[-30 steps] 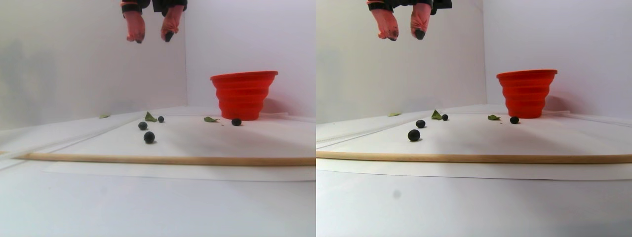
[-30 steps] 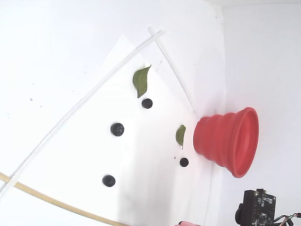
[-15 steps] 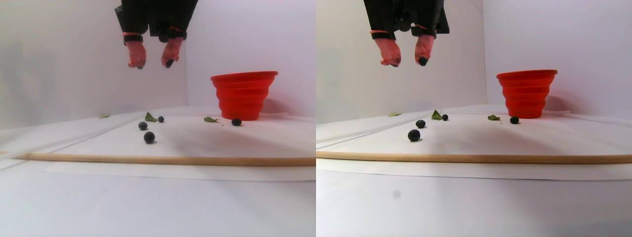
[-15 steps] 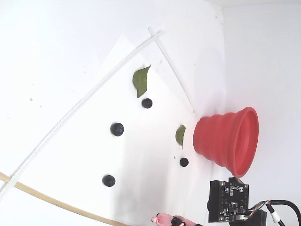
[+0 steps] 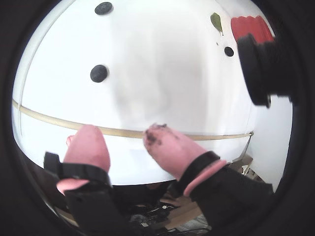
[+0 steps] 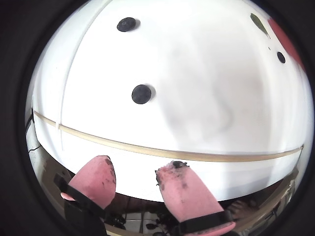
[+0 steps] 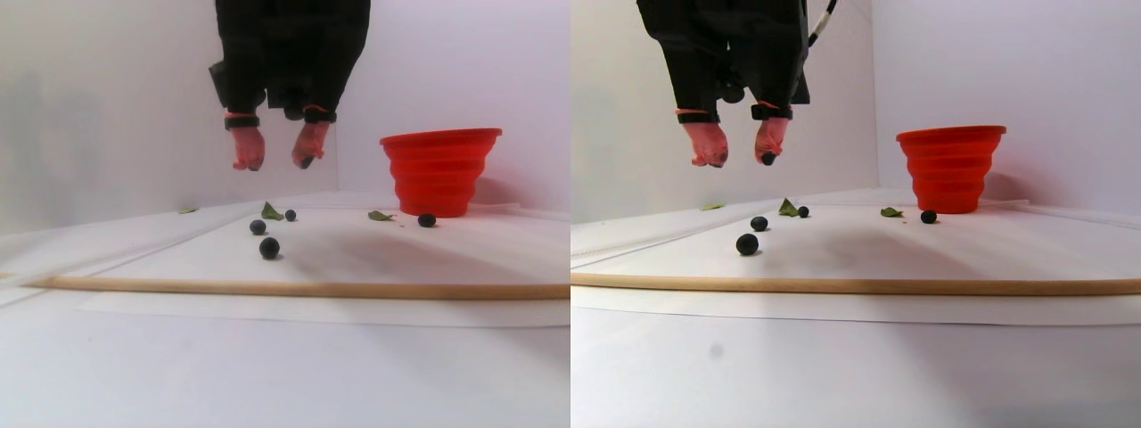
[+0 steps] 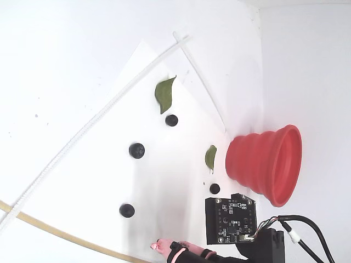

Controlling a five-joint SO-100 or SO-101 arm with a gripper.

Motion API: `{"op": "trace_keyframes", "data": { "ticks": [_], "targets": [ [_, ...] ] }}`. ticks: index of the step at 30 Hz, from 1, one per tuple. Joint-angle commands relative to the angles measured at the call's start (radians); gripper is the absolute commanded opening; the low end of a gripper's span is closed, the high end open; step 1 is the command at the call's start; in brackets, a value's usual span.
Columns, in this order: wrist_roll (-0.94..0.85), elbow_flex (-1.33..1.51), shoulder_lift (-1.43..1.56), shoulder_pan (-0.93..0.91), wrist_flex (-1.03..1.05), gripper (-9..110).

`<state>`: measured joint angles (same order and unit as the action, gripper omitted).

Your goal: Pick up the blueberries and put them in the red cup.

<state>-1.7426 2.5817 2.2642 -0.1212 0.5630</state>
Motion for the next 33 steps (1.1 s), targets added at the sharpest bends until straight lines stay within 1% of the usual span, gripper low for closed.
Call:
{"op": "trace_keyframes", "data": {
  "ticks": [1, 33],
  "targets": [
    [-0.012, -0.04, -0.015, -0.003, -0.037, 17],
    [-0.091, -0.109, -0.328, 0.037, -0.308, 19]
  ]
}}
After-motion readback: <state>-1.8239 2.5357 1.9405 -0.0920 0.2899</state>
